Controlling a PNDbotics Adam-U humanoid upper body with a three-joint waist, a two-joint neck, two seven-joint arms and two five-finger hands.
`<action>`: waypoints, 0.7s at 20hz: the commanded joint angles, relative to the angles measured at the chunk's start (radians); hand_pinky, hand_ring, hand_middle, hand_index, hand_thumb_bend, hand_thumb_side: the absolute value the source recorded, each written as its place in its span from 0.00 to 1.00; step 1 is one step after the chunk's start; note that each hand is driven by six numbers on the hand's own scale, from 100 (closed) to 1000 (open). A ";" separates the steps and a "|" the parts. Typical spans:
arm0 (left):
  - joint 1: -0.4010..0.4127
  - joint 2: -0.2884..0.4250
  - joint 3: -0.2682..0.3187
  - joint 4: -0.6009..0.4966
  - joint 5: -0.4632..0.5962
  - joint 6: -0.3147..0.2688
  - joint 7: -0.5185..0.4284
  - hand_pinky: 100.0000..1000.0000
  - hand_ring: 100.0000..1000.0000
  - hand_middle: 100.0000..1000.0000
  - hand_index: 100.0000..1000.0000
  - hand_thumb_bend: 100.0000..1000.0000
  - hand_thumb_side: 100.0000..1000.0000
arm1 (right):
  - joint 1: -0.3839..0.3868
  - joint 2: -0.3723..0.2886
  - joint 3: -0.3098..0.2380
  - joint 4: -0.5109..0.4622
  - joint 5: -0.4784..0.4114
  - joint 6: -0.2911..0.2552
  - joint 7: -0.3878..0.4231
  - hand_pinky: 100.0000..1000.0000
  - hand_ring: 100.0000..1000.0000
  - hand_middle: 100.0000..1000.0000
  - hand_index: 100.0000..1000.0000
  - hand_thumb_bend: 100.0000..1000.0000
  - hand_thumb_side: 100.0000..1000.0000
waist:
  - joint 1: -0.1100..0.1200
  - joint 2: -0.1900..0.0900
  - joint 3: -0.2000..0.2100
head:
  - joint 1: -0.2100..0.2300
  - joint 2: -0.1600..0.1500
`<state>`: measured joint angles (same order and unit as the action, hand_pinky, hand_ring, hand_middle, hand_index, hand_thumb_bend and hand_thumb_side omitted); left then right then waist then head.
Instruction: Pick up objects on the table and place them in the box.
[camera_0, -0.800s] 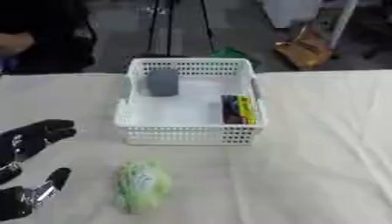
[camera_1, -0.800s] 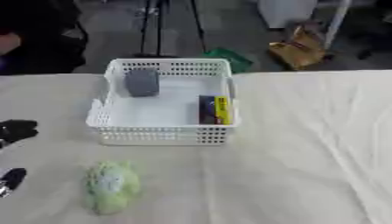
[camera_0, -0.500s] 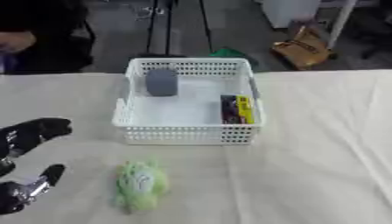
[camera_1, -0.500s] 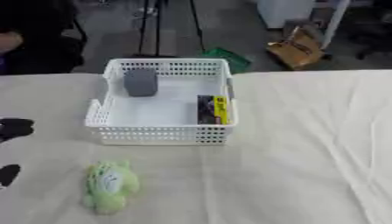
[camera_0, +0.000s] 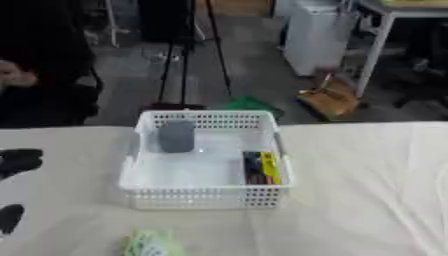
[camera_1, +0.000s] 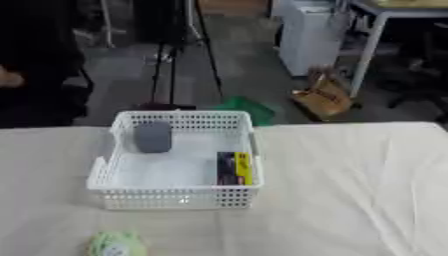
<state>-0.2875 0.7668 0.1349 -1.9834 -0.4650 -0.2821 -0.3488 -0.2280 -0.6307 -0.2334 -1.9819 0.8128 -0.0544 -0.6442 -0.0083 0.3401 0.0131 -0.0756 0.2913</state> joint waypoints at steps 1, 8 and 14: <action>0.001 0.039 0.022 -0.017 -0.017 -0.022 0.056 0.88 0.97 0.91 0.96 0.10 1.00 | -0.006 -0.046 -0.008 -0.018 0.003 -0.001 -0.002 0.77 0.87 0.85 0.86 0.00 1.00 | 0.001 -0.023 0.000 | 0.020 -0.001; 0.011 0.057 -0.015 -0.017 -0.072 -0.025 0.083 0.87 0.97 0.90 0.97 0.49 1.00 | -0.004 -0.049 -0.008 -0.018 0.001 0.003 -0.001 0.77 0.86 0.85 0.86 0.00 1.00 | 0.005 -0.024 0.000 | 0.061 0.071; -0.007 0.084 -0.053 -0.017 -0.084 -0.051 0.018 0.92 1.00 0.93 1.00 0.42 1.00 | -0.004 -0.047 -0.005 -0.018 -0.005 0.010 0.002 0.77 0.86 0.85 0.86 0.00 1.00 | 0.010 -0.019 0.004 | 0.084 0.167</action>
<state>-0.2820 0.8091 0.0819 -1.9835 -0.5456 -0.3278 -0.3163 -0.2279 -0.6380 -0.2334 -1.9819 0.8125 -0.0489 -0.6408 -0.0003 0.3391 0.0160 0.0040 0.4383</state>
